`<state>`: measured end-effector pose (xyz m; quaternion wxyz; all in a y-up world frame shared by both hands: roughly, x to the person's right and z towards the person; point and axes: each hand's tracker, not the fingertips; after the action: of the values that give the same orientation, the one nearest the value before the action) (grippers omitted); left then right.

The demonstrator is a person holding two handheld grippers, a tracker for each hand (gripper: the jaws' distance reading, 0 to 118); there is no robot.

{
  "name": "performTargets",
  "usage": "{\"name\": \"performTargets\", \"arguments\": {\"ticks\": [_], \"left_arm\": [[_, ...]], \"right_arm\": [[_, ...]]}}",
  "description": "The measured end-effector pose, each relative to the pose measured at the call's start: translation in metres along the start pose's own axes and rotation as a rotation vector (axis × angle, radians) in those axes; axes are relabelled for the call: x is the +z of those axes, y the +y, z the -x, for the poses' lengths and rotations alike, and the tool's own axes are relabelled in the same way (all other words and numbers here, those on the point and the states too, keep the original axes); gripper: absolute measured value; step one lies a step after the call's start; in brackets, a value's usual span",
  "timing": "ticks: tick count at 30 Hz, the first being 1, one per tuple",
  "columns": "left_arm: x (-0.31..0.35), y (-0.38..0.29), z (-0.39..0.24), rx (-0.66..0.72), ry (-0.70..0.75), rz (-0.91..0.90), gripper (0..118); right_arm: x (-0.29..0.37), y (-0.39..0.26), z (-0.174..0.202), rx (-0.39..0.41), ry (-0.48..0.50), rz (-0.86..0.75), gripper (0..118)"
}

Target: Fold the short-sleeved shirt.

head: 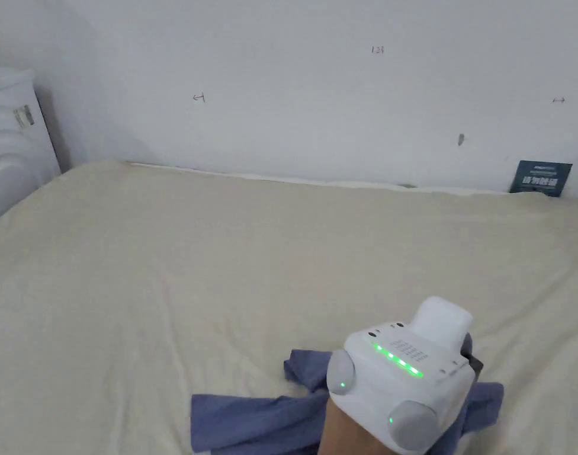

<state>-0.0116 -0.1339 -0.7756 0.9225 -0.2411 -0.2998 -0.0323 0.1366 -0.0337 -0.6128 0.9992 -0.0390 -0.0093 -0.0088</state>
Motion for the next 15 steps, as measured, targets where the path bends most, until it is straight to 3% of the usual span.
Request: {"name": "performTargets", "arguments": {"ticks": [4, 9, 10, 11, 12, 13, 15], "left_arm": [[-0.062, -0.060, -0.048, -0.081, -0.015, 0.181, 2], [-0.083, -0.107, -0.075, -0.114, -0.017, 0.236, 7], [-0.081, -0.110, -0.075, -0.096, -0.009, 0.229, 23], [-0.079, -0.111, -0.075, -0.075, 0.008, 0.229, 82], [-0.076, -0.106, -0.072, -0.061, 0.064, 0.260, 118], [-0.071, -0.101, -0.069, -0.034, 0.115, 0.285, 113], [-0.034, -0.080, -0.058, 0.015, 0.121, 0.083, 113]], "right_arm": [[0.005, -0.009, -0.021, -0.010, -0.044, 0.027, 0], [0.007, -0.019, -0.032, -0.006, -0.068, 0.054, 0], [0.008, -0.020, -0.032, -0.001, -0.070, 0.061, 0], [0.008, -0.022, -0.032, 0.001, -0.070, 0.063, 0], [0.008, -0.024, -0.032, 0.004, -0.070, 0.063, 1], [0.009, -0.025, -0.031, 0.007, -0.066, 0.066, 3], [0.009, -0.025, -0.029, -0.006, -0.040, 0.044, 3]]}}
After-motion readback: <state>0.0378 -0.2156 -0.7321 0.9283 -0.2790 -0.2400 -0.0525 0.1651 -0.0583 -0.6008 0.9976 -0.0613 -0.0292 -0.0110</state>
